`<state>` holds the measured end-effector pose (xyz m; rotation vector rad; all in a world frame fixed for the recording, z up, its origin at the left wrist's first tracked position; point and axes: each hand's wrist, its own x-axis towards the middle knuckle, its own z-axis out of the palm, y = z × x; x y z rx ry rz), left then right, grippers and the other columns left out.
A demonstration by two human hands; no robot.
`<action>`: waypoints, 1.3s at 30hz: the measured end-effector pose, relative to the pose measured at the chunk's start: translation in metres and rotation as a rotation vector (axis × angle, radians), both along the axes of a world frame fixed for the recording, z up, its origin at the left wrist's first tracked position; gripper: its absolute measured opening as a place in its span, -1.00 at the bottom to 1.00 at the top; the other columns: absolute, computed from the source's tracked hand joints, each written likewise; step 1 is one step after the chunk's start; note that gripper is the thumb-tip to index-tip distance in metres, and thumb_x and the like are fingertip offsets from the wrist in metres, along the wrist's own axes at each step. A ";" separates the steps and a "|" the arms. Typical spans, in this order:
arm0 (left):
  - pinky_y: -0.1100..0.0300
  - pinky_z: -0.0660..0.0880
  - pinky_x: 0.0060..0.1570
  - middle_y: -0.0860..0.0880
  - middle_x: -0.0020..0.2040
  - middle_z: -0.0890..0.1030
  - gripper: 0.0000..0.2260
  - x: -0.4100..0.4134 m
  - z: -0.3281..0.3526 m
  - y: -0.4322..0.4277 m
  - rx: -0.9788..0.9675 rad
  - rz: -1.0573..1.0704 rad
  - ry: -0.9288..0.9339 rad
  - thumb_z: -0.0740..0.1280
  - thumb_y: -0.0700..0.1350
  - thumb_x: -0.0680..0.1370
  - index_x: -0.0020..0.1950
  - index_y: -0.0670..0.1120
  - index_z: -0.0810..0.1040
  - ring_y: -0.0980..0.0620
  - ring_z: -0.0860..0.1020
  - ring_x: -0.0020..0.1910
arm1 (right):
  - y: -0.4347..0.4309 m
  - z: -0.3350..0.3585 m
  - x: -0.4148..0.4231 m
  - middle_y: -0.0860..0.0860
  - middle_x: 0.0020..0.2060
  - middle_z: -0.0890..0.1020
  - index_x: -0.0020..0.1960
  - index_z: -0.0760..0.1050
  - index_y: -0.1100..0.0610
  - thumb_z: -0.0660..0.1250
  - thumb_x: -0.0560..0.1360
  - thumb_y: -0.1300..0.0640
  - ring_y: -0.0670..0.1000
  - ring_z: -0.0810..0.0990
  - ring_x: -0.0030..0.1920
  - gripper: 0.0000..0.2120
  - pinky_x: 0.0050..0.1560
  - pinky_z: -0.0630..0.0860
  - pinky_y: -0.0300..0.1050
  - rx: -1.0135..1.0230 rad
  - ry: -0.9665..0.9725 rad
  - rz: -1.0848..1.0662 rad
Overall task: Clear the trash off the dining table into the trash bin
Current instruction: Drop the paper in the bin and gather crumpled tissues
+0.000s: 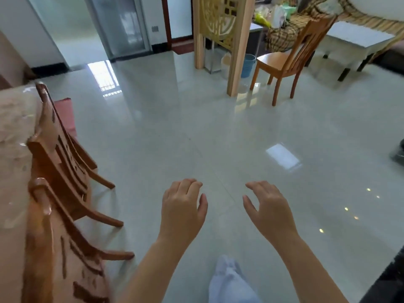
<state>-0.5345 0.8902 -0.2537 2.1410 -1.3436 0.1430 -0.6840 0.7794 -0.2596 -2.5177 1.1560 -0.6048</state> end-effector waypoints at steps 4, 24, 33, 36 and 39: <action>0.04 0.51 -0.15 -0.13 -0.10 0.64 -0.82 0.033 0.019 -0.065 -0.035 0.106 -0.009 0.30 -0.17 0.39 -0.07 -0.20 0.58 -0.14 0.58 -0.16 | -0.082 0.017 0.044 0.15 -0.11 0.64 0.01 0.54 0.25 0.41 0.36 0.24 0.19 0.59 -0.12 -0.77 -0.12 0.53 0.05 -0.034 -0.021 0.103; 0.06 0.44 -0.02 -0.13 -0.04 0.64 -0.82 0.334 0.028 -0.127 -0.036 0.837 0.027 0.38 -0.20 0.43 0.01 -0.18 0.56 -0.12 0.56 -0.03 | -0.203 0.040 0.458 0.13 -0.06 0.64 0.05 0.54 0.23 0.39 0.40 0.21 0.17 0.58 -0.05 -0.76 -0.06 0.50 -0.01 -0.034 -0.056 0.797; 0.15 0.36 -0.02 -0.07 -0.04 0.61 -0.86 0.437 0.027 -0.113 -0.008 1.083 0.040 0.34 -0.19 0.45 -0.01 -0.15 0.56 -0.05 0.51 -0.03 | -0.191 0.036 0.609 0.11 -0.06 0.65 0.04 0.54 0.21 0.39 0.40 0.21 0.14 0.59 -0.04 -0.77 -0.06 0.50 -0.06 0.023 -0.052 1.069; 0.15 0.34 0.00 -0.07 -0.03 0.62 -0.85 0.469 0.021 -0.114 0.011 1.202 0.045 0.36 -0.18 0.45 0.00 -0.14 0.56 -0.07 0.52 0.00 | -0.191 0.034 0.666 0.10 -0.05 0.64 0.05 0.54 0.19 0.38 0.41 0.19 0.12 0.59 -0.04 -0.78 -0.05 0.51 -0.06 0.022 -0.045 1.171; 0.15 0.33 0.05 -0.07 -0.01 0.62 -0.84 0.508 0.022 -0.123 -0.005 1.316 0.029 0.35 -0.17 0.45 0.01 -0.14 0.56 -0.07 0.52 0.02 | -0.193 0.036 0.727 0.08 -0.05 0.64 0.04 0.54 0.17 0.37 0.41 0.18 0.10 0.59 -0.03 -0.79 -0.05 0.48 -0.10 0.017 -0.062 1.272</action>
